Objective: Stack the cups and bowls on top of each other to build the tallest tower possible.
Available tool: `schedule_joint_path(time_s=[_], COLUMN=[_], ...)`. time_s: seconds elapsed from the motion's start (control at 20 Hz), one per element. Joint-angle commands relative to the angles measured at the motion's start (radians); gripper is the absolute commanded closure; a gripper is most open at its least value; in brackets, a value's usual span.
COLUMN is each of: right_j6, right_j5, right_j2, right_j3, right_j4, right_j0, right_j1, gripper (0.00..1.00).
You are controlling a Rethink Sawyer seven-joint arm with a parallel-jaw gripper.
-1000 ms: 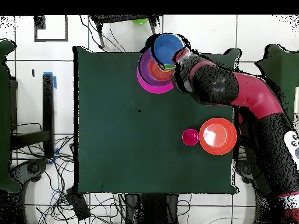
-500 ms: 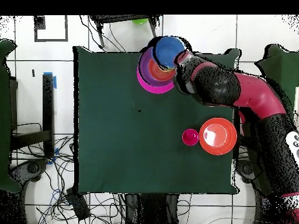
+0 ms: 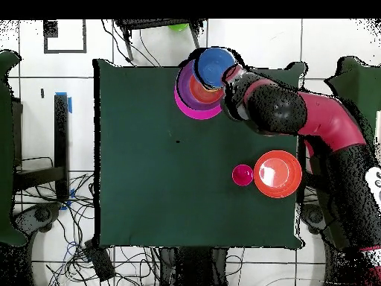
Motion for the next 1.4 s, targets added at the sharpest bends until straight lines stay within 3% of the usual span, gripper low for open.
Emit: schedule_joint_path(time_s=[0.05,0.7,1.4], right_j6=[-0.307,-0.331,-0.322], right_j5=[0.106,0.146,0.158], right_j2=[0.015,0.023,0.012], right_j3=[-0.067,-0.123,-0.104], right_j4=[-0.083,-0.085,-0.079], right_j0=[0.008,0.013,0.015], right_j1=[0.045,0.072,0.061], gripper=[1.0,1.0,1.0])
